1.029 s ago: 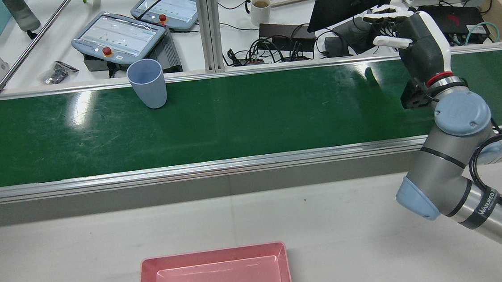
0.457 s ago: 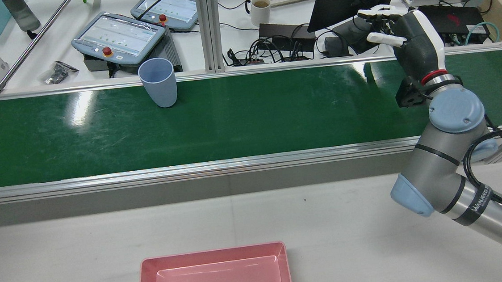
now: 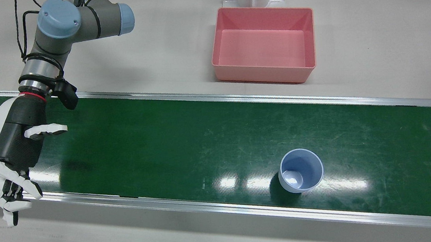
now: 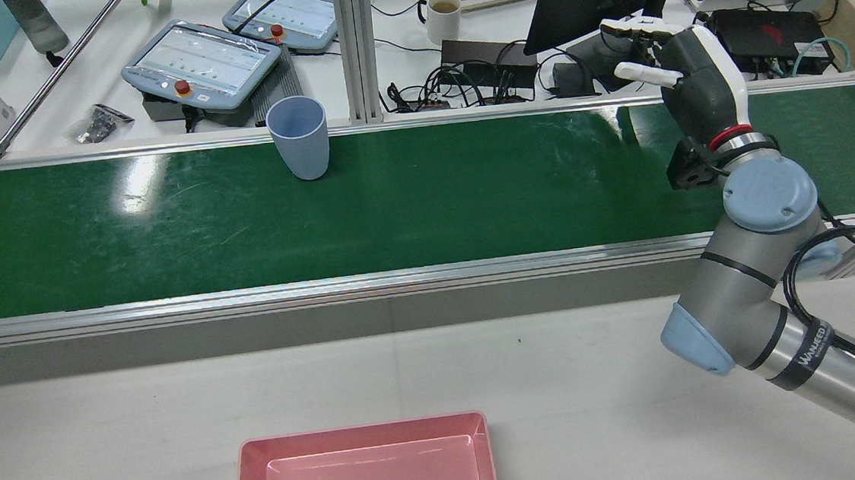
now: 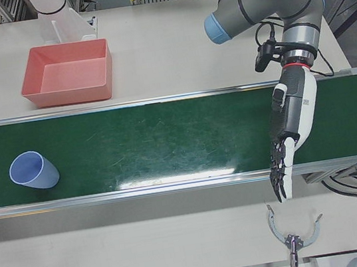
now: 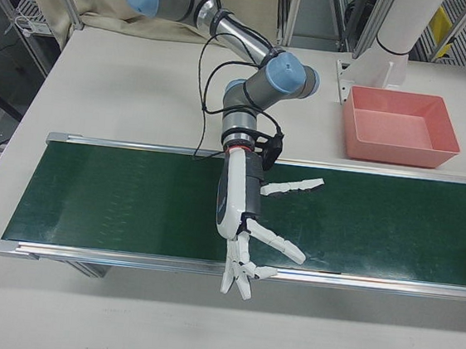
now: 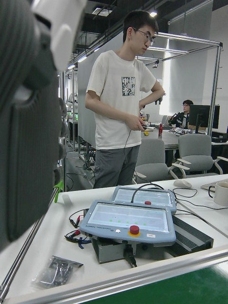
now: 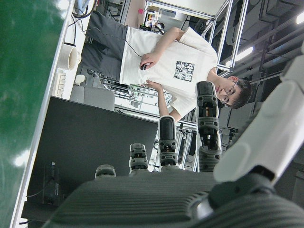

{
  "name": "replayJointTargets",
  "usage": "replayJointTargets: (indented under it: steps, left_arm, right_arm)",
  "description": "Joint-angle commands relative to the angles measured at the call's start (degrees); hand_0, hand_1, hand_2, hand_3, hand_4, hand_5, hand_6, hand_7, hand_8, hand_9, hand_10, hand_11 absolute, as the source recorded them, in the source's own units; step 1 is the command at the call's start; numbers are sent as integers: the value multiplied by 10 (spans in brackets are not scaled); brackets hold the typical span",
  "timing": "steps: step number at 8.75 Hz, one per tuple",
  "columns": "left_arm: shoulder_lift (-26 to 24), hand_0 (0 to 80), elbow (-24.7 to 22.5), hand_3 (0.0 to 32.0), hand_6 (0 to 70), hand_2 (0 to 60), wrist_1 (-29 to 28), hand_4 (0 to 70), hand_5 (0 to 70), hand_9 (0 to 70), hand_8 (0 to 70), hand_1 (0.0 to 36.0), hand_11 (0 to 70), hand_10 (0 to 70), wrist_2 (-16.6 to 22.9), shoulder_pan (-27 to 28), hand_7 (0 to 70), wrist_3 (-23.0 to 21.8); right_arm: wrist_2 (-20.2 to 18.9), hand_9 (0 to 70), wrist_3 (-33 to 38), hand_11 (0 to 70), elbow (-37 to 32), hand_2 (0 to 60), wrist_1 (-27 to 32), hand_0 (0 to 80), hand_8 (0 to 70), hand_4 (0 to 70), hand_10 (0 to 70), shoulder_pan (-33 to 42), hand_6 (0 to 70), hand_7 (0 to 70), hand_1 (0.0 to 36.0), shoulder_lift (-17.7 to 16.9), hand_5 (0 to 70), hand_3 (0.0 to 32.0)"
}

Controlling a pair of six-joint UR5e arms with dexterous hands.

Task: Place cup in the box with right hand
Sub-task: 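Hold the open right hand above the belt, waiting for the blue cup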

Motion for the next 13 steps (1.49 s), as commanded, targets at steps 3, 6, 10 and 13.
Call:
replayJointTargets:
  steps: [3, 6, 10, 13]
  left_arm:
    - [0, 0, 0, 0, 0, 0, 0, 0, 0, 0, 0, 0, 0, 0, 0, 0, 0, 0]
    - [-1, 0, 0, 0, 0, 0, 0, 0, 0, 0, 0, 0, 0, 0, 0, 0, 0, 0]
    - [0, 0, 1, 0, 0, 0, 0, 0, 0, 0, 0, 0, 0, 0, 0, 0, 0, 0]
    - [-1, 0, 1, 0, 0, 0, 0, 0, 0, 0, 0, 0, 0, 0, 0, 0, 0, 0]
  right_arm:
    - [-25, 136, 0, 0, 1, 0, -1, 478, 36, 419, 0, -9, 67, 467, 3, -1, 7, 108]
    - [-25, 136, -1, 0, -12, 0, -1, 476, 37, 421, 0, -9, 67, 466, 2, 1, 7, 102]
    - [-24, 141, -2, 0, -24, 0, 0, 477, 39, 498, 0, -12, 70, 473, 0, 12, 4, 78]
    - [-25, 138, -15, 0, -29, 0, 0, 476, 38, 482, 0, -13, 67, 456, 0, 16, 4, 80]
